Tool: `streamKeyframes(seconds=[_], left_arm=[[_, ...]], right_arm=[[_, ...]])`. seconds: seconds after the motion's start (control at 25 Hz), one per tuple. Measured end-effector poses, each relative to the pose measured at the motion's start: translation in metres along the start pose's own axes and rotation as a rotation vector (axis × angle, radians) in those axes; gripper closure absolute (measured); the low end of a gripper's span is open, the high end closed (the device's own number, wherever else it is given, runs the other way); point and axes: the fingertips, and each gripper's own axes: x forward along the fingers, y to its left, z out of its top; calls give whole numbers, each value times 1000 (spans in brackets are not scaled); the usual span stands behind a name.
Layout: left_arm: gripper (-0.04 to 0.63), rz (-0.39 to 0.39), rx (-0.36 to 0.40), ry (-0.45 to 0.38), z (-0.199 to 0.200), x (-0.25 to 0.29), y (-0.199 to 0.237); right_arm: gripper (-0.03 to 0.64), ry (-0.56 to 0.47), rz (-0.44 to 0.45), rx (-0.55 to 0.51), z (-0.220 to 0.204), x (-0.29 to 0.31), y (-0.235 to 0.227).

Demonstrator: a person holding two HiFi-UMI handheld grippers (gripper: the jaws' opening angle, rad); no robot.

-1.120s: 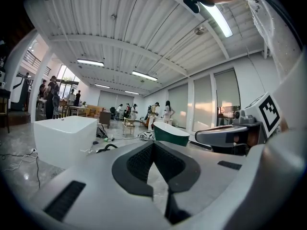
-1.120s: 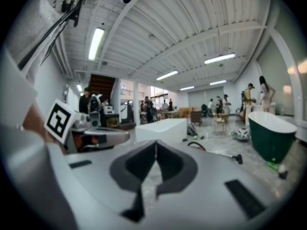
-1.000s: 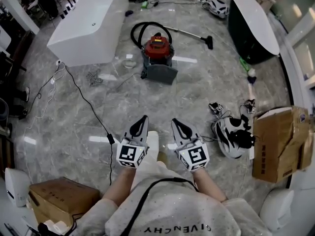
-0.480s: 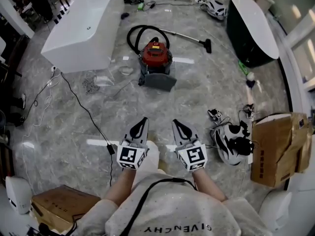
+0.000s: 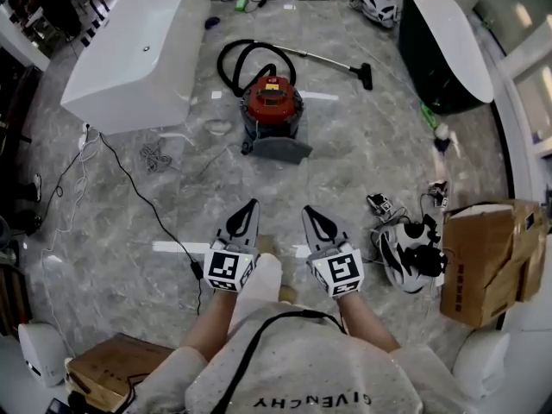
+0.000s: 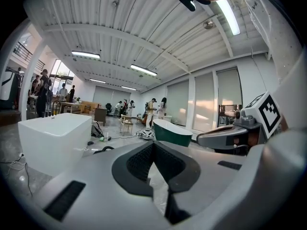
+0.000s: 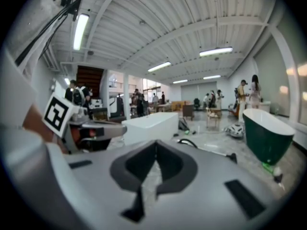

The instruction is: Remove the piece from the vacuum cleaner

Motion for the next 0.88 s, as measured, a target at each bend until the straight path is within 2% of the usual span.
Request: streamKeyframes(seconds=[0.4, 0.56, 0.76, 0.88], left_arm=[[574, -42, -1, 54, -9, 60, 50], [574, -114, -64, 115, -30, 81, 61], [574, -148, -70, 147, -49, 101, 70], [573, -175, -142, 162, -63, 115, 67]], right_arm=[[603, 63, -11, 18, -4, 68, -24], [603, 92, -24, 31, -12, 89, -31], [603, 158, -25, 44, -29, 110, -42], [603, 150, -22, 47, -42, 124, -53]])
